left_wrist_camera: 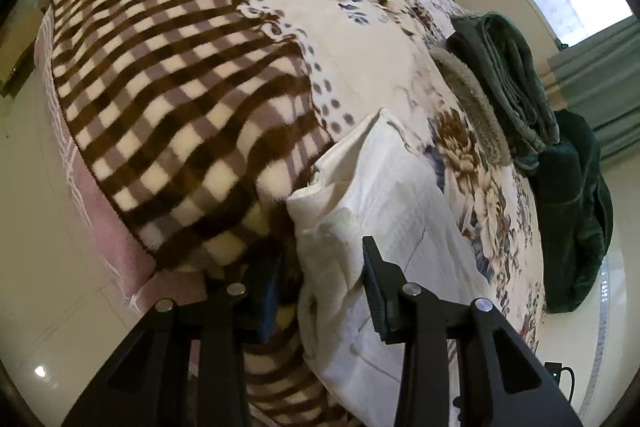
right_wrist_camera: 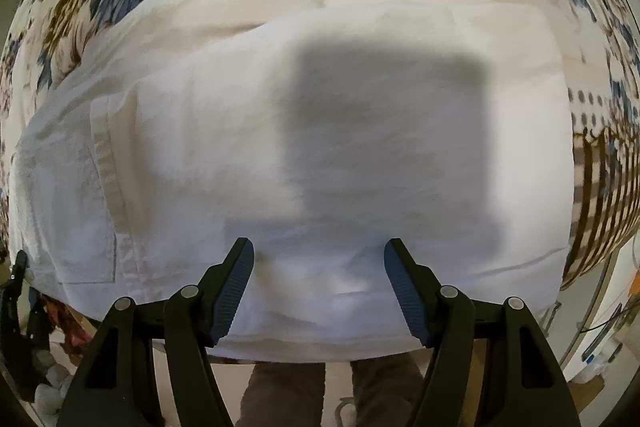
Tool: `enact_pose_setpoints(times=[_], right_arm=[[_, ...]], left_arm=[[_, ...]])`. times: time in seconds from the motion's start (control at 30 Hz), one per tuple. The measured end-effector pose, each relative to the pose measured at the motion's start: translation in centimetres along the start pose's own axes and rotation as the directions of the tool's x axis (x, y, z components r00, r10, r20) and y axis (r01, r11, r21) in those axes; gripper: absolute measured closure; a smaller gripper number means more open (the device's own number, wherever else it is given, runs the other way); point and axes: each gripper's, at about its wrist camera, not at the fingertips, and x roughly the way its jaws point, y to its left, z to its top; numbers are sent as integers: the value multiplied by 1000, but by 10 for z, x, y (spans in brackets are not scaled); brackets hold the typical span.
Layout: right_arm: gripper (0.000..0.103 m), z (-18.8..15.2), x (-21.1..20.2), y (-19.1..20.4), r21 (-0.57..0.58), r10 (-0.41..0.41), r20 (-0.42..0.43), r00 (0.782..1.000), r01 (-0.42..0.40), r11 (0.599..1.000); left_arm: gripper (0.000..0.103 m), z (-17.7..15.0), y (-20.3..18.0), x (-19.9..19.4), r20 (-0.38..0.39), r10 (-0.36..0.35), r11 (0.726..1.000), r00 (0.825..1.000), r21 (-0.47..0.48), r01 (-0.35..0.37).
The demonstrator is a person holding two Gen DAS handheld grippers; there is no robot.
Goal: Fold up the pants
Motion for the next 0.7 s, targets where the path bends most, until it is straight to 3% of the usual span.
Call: enact_pose_setpoints(times=[0.2, 0.47, 0.57, 0.7], right_arm=[[33, 2, 3, 5, 13, 6, -2, 1000, -6, 1000], [33, 30, 10, 4, 12, -6, -7, 1000, 6, 1000], [33, 32, 17, 6, 5, -8, -6, 1000, 8, 1000], [33, 36, 19, 7, 2, -6, -4, 1000, 6, 1000]], left_arm=[[70, 0, -2, 2, -21, 13, 1000, 1000, -19, -13], [65, -13, 28, 45, -109, -82, 986, 991, -154, 65], [59, -3, 28, 56, -100, -110, 981, 989, -171, 92], [60, 2, 19, 52, -73, -102, 986, 992, -143, 91]])
